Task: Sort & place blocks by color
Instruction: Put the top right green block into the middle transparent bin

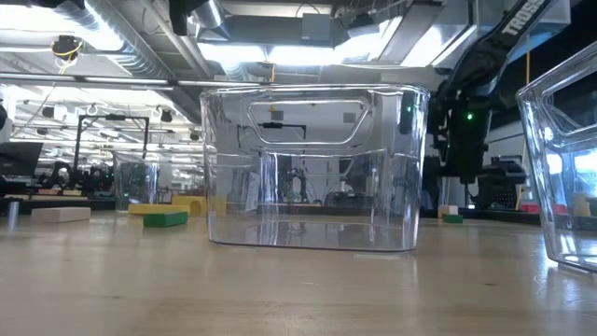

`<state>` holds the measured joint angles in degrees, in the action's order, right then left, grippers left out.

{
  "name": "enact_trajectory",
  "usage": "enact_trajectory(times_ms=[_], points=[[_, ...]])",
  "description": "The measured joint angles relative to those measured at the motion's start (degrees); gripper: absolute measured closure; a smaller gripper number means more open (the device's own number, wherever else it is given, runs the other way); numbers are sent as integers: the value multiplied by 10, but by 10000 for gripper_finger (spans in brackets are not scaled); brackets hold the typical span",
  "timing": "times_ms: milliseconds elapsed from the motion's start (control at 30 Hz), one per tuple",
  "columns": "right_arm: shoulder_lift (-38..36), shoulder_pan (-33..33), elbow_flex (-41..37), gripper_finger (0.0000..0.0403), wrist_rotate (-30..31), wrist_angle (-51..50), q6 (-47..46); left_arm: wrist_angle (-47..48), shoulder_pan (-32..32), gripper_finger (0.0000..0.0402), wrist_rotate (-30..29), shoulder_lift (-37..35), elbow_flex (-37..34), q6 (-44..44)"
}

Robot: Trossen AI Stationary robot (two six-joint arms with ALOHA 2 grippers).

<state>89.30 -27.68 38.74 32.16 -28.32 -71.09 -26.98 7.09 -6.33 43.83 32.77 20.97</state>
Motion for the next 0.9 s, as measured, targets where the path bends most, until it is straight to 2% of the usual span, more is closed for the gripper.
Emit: enact_trajectory(times_ms=[100,300,467,533,700,800,900], points=[[21,-5,0,92,-2,2,-17,-1,0,233,0,0,0,1],[43,-9,3,198,-22,14,-21,-2,0,233,0,0,0,1],[17,-5,1,298,-42,-3,45,-2,0,233,0,0,0,1],[-12,4,-2,301,-54,-34,72,-2,0,233,0,0,0,0],[-128,52,-1,301,-36,-69,136,-2,0,233,-7,0,0,-1],[-209,104,-1,301,-38,-55,179,-2,0,233,-9,0,0,-1],[-279,159,-1,301,-59,13,235,-2,0,233,-6,0,0,-1]])
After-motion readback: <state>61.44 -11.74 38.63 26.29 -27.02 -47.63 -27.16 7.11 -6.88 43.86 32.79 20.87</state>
